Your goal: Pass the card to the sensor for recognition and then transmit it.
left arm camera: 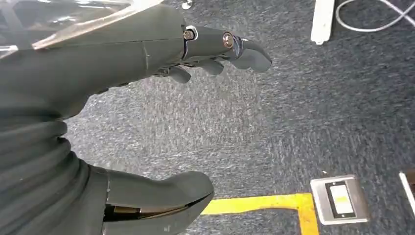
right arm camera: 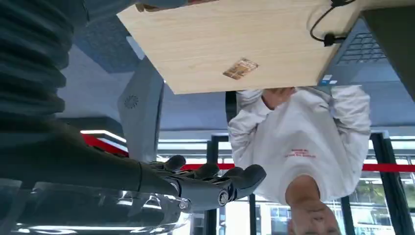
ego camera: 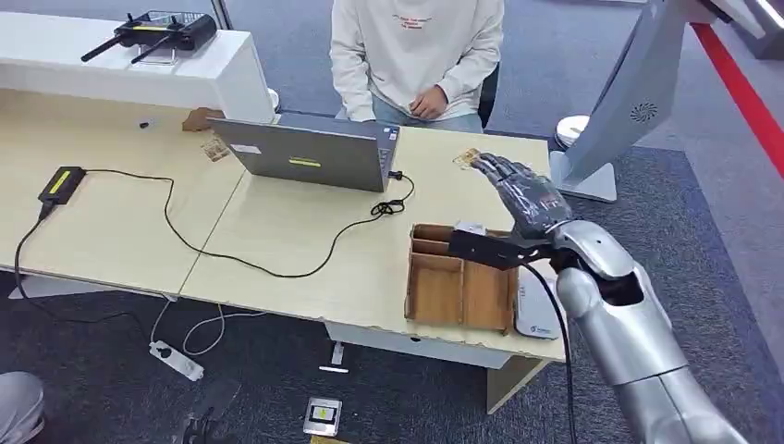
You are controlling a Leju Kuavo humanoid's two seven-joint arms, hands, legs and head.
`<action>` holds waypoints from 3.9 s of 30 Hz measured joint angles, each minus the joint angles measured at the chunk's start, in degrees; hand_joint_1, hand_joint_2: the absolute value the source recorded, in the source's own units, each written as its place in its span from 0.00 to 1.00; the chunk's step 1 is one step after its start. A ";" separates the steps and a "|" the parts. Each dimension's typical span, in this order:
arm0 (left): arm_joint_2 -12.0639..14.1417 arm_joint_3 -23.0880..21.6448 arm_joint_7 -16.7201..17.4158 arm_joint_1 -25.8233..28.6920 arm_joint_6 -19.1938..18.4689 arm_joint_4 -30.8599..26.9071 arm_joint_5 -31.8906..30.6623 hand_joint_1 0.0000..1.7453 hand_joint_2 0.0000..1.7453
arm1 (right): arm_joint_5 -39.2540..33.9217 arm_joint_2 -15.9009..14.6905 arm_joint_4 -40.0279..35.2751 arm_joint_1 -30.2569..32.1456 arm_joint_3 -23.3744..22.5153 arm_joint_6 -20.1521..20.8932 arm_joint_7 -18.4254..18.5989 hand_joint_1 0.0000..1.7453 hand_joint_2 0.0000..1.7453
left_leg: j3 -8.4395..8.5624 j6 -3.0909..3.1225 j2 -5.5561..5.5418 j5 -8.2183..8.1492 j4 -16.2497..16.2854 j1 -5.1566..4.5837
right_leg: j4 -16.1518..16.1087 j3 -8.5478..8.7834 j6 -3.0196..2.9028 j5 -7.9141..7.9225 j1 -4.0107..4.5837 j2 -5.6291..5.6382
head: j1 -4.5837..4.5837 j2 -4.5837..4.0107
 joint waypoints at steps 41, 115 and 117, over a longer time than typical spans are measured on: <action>1.27 -0.35 9.42 3.22 3.28 -8.76 -3.08 0.00 1.00 | 1.95 -3.50 11.94 2.26 -2.99 -0.50 1.11 0.00 1.00 | 0.02 0.00 0.01 0.00 0.01 -0.01 | -0.01 -0.03 0.00 0.00 -0.01 0.01 | -0.02 0.00; 0.31 -4.33 4.37 0.29 3.36 -2.43 -5.33 0.00 1.00 | 0.61 -5.11 4.50 7.37 -5.62 -2.21 1.07 0.00 1.00 | 0.04 0.01 0.01 -0.01 0.01 -0.01 | -0.01 -0.02 0.00 0.00 0.00 0.05 | -0.02 0.00; 0.31 -4.52 4.33 0.22 3.34 -2.38 -5.33 0.00 1.00 | 0.68 -5.31 3.81 7.67 -5.86 -2.16 1.07 0.00 1.00 | 0.04 0.01 0.02 -0.01 0.01 -0.01 | -0.01 -0.02 0.00 0.00 0.00 0.05 | -0.02 0.00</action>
